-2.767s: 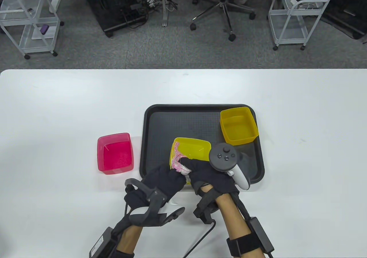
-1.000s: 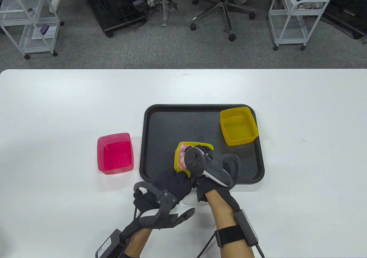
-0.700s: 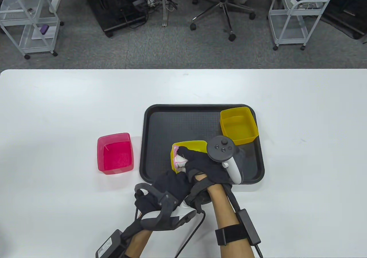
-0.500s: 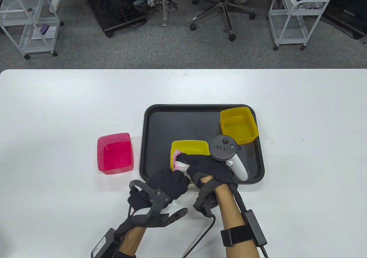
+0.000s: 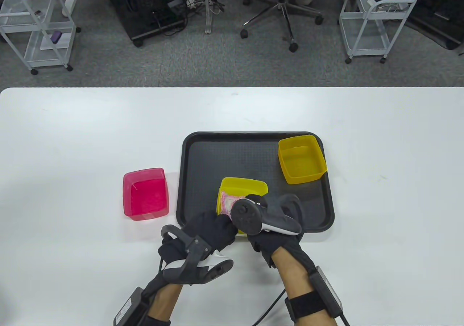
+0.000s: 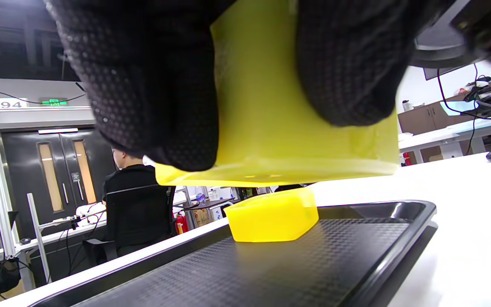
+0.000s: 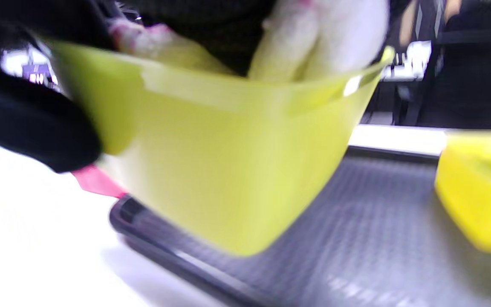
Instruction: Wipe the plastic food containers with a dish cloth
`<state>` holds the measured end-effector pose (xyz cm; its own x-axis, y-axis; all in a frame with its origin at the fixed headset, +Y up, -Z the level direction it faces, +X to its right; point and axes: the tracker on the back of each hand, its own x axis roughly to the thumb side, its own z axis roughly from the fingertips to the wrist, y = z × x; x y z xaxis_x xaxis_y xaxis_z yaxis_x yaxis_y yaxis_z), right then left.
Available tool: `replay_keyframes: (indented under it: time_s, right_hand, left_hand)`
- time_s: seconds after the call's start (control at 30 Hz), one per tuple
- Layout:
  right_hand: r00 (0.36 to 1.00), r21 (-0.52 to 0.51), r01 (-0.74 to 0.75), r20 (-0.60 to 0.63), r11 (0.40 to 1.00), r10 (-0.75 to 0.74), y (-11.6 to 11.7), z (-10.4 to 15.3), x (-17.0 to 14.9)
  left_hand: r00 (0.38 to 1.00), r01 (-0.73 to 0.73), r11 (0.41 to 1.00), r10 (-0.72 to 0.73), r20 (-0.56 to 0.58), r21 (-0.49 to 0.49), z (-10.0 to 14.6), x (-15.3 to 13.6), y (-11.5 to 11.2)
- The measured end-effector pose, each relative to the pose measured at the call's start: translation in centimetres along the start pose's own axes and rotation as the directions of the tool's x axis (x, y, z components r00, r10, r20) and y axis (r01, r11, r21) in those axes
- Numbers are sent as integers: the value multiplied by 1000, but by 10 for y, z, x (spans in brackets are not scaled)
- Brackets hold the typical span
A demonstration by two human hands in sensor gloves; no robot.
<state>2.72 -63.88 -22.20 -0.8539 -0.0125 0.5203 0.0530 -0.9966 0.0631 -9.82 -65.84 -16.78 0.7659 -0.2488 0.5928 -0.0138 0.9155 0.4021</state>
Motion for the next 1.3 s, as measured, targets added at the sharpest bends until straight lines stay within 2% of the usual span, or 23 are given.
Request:
replay_keyframes:
  time_s: [0.1,0.23,0.37,0.53,0.7,0.83,0.9,1.0,1.07,1.13,1.23,1.3]
  right_hand:
    - [983,-44,-184,-7,982,184,3,-5,4]
    - [971,-99,-239,-38,966,236,8,-8,5]
    - [936,-148,-348,-114,926,333,9,-7,11]
    - [931,-249,-353,-191,902,311,0,1,10]
    - [914,-430,-385,-301,817,273,-5,21,9]
    - [941,-532,-243,-331,811,65,-1,42,-3]
    - [952,-619,-65,-273,783,-137,10,53,-8]
    - [919,-691,136,-179,710,-351,27,59,-12]
    - [888,-696,234,-132,679,-441,32,63,-11]
    - [865,-713,330,-35,619,-501,35,65,-7]
    - [850,-709,412,74,572,-521,37,70,4]
    - [857,-697,437,131,568,-498,39,69,13]
  left_hand:
    - [1000,-20,1000,20,-2,-6,0,-1,0]
    - [999,-45,999,45,-4,-23,-1,0,-2]
    - [998,-64,997,63,-17,-48,-4,1,-6]
    - [998,-63,997,62,-28,-44,-4,1,-5]
    - [997,-59,995,55,-46,-84,-2,-5,-12]
    - [991,-60,993,48,-121,-104,-1,-18,-17]
    - [971,-141,985,118,-206,-100,-1,-28,-18]
    - [933,-208,977,184,-310,-47,2,-35,-16]
    - [916,-221,975,197,-351,-30,2,-37,-15]
    - [895,-231,973,213,-393,0,4,-38,-13]
    - [848,-277,959,271,-455,55,5,-41,-10]
    - [800,-326,938,342,-494,121,6,-42,-6]
